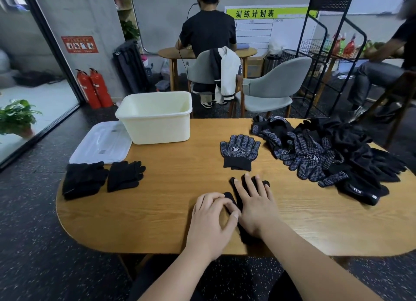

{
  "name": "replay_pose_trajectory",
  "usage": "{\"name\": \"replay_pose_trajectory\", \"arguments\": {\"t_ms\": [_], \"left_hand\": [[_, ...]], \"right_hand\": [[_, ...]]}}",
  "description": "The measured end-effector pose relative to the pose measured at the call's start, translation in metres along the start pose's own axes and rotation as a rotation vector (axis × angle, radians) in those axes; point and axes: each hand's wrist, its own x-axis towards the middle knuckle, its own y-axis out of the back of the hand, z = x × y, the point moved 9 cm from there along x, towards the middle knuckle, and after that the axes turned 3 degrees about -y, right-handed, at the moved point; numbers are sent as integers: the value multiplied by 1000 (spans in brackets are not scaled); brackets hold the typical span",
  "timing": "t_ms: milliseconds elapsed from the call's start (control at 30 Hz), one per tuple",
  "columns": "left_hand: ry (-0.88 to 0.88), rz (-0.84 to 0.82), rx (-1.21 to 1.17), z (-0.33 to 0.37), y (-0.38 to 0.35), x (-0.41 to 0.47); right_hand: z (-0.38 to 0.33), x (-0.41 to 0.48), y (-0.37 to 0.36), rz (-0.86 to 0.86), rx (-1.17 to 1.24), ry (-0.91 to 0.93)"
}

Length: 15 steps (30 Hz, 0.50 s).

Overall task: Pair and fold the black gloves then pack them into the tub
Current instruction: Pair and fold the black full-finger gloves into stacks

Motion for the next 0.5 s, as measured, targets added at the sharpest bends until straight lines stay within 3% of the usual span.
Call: {"name": "replay_pose_trajectory", "arguments": {"t_ms": [100, 167, 267, 333, 433, 500], "left_hand": [[16, -8, 26, -2, -2, 0], [10, -33, 55, -1, -5, 0], [36, -79, 96, -1, -8, -1], [44, -101, 116, -1, -11, 0], [-1, -147, 204, 2, -19, 1], [-20, -152, 238, 3, -22, 0]], "right_hand": [[-2, -11, -5, 13, 11, 4], [-1, -15, 0, 38, 161, 36], [21, -27, 27, 247, 438, 58], [43, -36, 30, 311, 390, 26], [52, -43, 7, 123, 144, 93], [53, -46, 2, 115, 141, 128]]}}
